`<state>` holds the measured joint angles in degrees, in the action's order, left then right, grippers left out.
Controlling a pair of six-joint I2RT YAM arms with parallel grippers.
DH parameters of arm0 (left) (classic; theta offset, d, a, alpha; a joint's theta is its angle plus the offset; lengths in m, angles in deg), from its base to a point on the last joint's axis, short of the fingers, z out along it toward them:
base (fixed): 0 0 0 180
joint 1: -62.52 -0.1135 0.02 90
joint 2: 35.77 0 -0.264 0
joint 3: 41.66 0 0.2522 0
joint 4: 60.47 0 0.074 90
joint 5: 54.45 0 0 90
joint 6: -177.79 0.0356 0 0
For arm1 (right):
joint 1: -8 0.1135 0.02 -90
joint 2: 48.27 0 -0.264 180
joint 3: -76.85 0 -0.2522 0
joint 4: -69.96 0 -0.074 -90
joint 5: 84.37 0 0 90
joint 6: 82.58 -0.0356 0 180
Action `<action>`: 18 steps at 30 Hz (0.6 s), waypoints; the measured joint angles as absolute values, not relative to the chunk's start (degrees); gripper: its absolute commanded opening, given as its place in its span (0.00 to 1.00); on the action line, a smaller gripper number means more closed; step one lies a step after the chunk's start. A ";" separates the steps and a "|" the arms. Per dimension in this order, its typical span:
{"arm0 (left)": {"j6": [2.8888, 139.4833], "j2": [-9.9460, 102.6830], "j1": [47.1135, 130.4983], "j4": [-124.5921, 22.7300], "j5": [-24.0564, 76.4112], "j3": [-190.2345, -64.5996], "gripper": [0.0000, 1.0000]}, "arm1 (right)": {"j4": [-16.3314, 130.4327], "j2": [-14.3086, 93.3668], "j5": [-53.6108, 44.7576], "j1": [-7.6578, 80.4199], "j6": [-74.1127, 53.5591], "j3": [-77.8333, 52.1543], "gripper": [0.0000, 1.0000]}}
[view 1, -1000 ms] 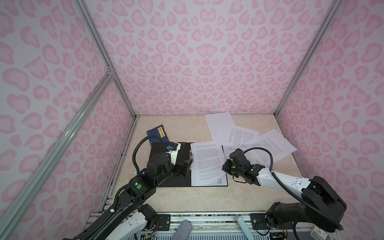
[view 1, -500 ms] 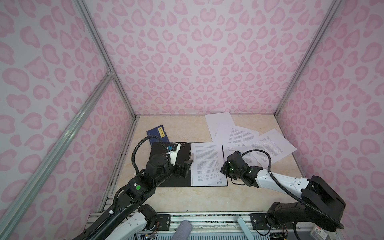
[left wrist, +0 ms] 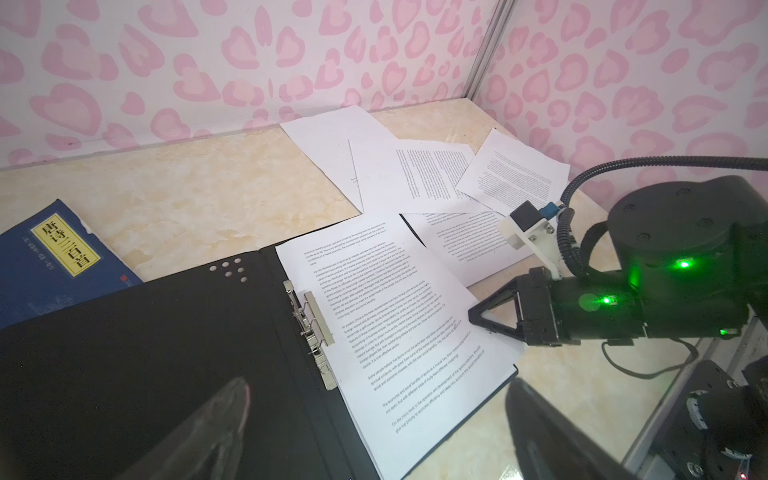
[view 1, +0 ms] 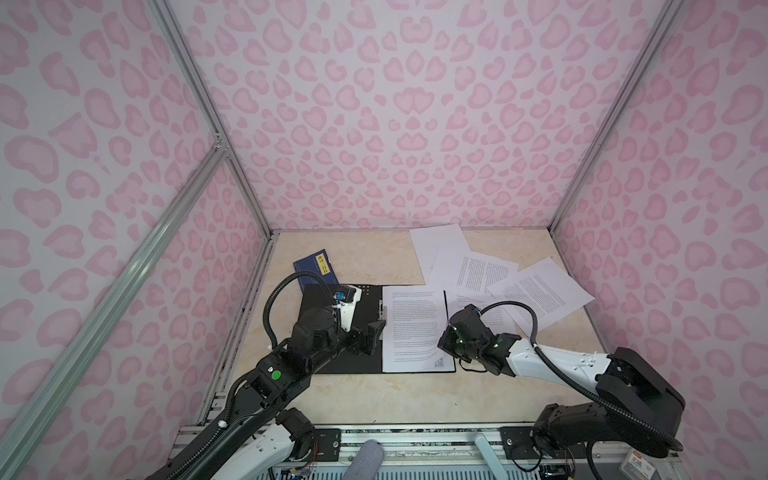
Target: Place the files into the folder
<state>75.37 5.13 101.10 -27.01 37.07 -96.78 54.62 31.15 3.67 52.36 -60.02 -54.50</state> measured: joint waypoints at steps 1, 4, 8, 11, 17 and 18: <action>75.37 5.13 101.10 -27.01 37.07 -96.78 0.97 | 54.88 31.28 3.67 52.38 -60.08 -54.50 0.00; 75.35 5.13 101.10 -27.01 37.05 -96.78 0.97 | 55.25 31.52 3.67 52.49 -60.48 -54.50 0.00; 75.17 5.17 101.10 -27.01 37.05 -96.78 0.97 | 55.51 31.54 3.65 52.51 -60.50 -54.50 0.00; 75.17 5.22 101.10 -27.01 37.05 -96.78 0.97 | 55.51 31.65 3.65 52.51 -60.48 -54.50 0.00; 75.17 5.37 101.10 -27.01 37.05 -96.78 0.97 | 55.51 31.32 3.65 52.51 -59.80 -54.54 0.00; 75.17 5.44 101.10 -27.05 37.05 -96.78 0.97 | 55.45 31.19 3.63 52.51 -59.56 -54.54 0.00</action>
<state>75.17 5.44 101.10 -27.05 37.05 -96.78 55.45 31.19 3.63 52.51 -59.56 -54.54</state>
